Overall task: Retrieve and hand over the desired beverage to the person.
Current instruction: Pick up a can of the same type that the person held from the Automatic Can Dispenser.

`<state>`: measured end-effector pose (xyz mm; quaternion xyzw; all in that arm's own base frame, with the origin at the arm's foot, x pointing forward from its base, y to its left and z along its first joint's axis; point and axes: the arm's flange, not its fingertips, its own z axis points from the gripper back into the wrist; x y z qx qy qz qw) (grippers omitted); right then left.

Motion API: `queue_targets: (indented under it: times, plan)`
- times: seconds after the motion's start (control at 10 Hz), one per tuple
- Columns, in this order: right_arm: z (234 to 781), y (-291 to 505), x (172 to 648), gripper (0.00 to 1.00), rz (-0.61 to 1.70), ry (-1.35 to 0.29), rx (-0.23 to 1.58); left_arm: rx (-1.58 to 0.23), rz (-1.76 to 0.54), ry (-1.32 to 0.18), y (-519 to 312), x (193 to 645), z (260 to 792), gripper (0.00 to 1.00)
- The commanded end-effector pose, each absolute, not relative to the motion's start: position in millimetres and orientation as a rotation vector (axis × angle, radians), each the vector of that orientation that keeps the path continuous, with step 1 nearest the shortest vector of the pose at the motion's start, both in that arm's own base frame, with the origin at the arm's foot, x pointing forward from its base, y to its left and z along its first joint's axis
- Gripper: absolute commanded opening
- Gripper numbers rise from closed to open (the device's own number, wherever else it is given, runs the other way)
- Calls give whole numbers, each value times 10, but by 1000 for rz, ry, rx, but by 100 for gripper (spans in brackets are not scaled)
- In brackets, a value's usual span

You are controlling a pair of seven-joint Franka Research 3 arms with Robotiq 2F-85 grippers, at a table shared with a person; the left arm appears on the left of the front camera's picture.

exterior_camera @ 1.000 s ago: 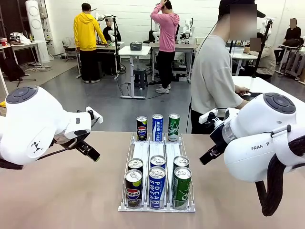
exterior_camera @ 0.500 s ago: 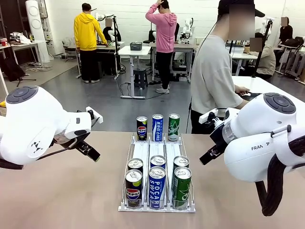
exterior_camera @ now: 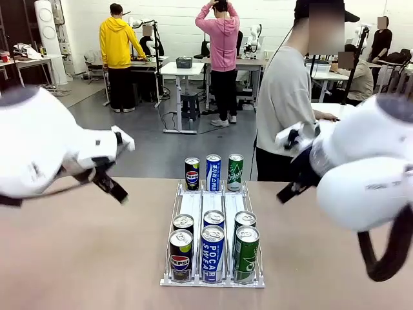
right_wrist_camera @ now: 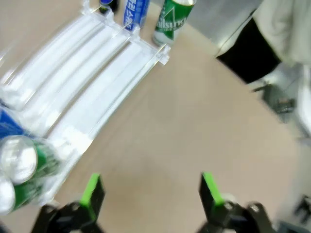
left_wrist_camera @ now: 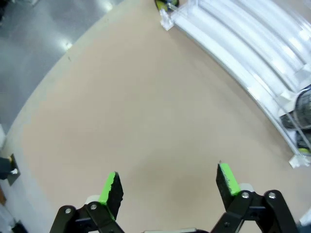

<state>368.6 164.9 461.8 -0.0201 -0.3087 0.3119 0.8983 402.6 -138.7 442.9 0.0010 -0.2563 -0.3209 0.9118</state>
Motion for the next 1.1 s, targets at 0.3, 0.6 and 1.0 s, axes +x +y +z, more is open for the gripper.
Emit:
queue_targets:
  times: [0.3, 0.6, 1.0]
  plan:
    - [6741, 1920, 2863, 100, 525, -654, -217, 100, -718, -523, -1351, 4255, 6533, 100]
    - [6951, 1850, 2601, 100, 543, -687, -191, 70, -712, -555, -1306, 4126, 6759, 100]
    - [6866, 1653, 2666, 100, 718, -578, 14, -87, -766, -497, -1049, 4160, 6789, 100]
